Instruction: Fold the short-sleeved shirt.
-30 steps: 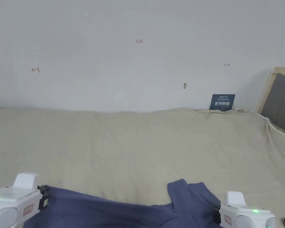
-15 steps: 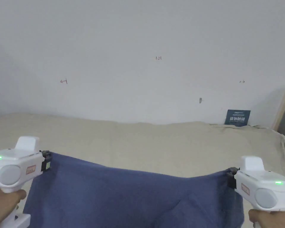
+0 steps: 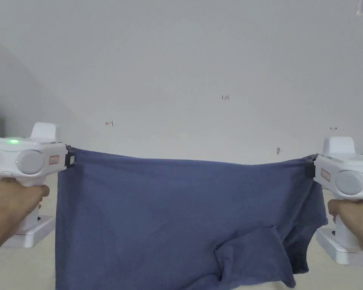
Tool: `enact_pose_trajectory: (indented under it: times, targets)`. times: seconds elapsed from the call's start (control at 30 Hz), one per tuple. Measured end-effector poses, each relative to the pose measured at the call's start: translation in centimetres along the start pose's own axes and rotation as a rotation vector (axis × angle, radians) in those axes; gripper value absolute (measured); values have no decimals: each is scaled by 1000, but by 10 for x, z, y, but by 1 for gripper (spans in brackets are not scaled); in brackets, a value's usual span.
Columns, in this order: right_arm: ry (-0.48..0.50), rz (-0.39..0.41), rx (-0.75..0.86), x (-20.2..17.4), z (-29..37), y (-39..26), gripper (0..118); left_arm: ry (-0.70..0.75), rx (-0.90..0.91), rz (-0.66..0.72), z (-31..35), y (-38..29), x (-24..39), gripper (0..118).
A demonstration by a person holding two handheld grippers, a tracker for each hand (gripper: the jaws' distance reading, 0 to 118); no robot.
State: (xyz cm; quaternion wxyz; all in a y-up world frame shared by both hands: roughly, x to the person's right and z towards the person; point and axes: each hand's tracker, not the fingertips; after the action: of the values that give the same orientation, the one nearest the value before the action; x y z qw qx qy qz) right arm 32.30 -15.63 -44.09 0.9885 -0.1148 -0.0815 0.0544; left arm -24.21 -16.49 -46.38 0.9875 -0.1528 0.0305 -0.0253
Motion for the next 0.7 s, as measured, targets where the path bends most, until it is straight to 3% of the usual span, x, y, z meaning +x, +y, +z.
enact_pose_trajectory:
  times: [0.33,0.7]
  targets:
    - [-33,18,56,-20,-37,61,2,36,25,22,-32,56,-1,0]
    - [-66,-10,98,-16,-97,112,2,53,49,24,-99,98,9,0]
